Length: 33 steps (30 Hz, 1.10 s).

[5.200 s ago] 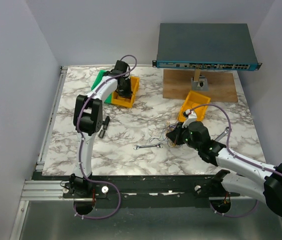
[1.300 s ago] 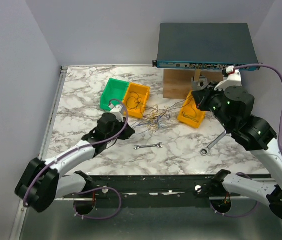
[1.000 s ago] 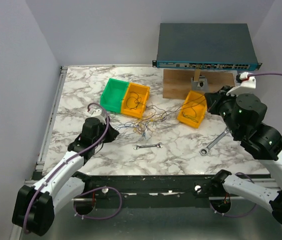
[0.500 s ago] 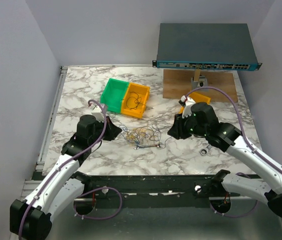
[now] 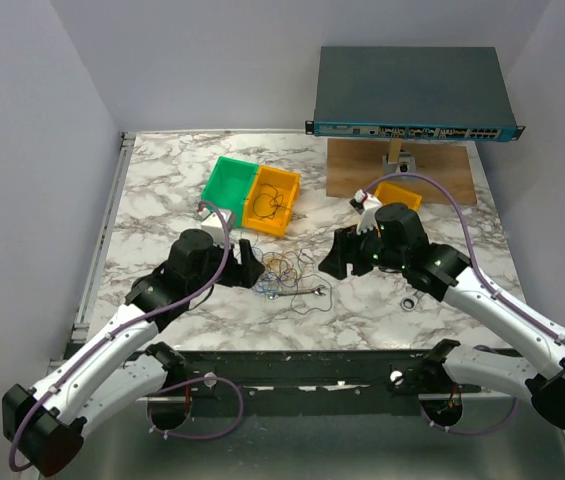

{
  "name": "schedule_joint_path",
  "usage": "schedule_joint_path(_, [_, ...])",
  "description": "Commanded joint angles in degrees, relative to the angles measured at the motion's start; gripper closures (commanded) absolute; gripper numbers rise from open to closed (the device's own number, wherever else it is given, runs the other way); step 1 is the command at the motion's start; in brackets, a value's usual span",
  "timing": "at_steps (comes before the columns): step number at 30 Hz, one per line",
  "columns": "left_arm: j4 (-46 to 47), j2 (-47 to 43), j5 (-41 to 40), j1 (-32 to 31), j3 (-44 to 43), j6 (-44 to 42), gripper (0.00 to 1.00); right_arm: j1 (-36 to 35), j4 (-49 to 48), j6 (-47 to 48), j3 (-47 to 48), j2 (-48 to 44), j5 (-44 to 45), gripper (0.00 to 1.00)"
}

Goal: Untangle the cables

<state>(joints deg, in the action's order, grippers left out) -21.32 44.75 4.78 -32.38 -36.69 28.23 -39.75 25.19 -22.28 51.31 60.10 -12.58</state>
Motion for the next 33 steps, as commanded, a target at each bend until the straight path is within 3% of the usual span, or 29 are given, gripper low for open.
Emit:
schedule_joint_path(1, [2.31, 2.95, -0.97, -7.77, -3.19, -4.06, 0.24, -0.05, -0.67, -1.24, -1.55, 0.54, 5.89, 0.3])
schedule_joint_path(6, [3.32, 11.4, -4.23, -16.22, -5.64, -5.02, 0.23, -0.03, -0.93, -3.75, -2.83, -3.35, 12.27, 0.29])
schedule_joint_path(14, [10.67, 23.81, -9.34, -22.47, -4.96, 11.34, 0.24, -0.02, -1.41, -4.05, -3.8, -7.69, 16.44, 0.28])
schedule_joint_path(18, [15.86, 30.04, -8.99, -22.9, -5.7, 13.75, 0.37, -0.07, -1.64, -4.34, -3.74, -7.68, 16.0, 0.28])
schedule_joint_path(25, [15.39, 37.05, -13.15, -23.42, -6.66, 15.44, 0.47, -0.07, -1.8, -4.99, -4.31, -8.83, 16.97, 0.28])
schedule_joint_path(31, [16.39, 39.92, -12.95, -24.07, -6.64, 15.91, 0.64, -0.06, -2.28, -4.83, -5.14, -9.22, 16.75, 0.28])
schedule_joint_path(33, [17.86, 40.21, -12.91, -24.43, -6.33, 15.97, 0.75, -0.07, -2.33, -4.68, -5.27, -9.22, 16.93, 0.28])
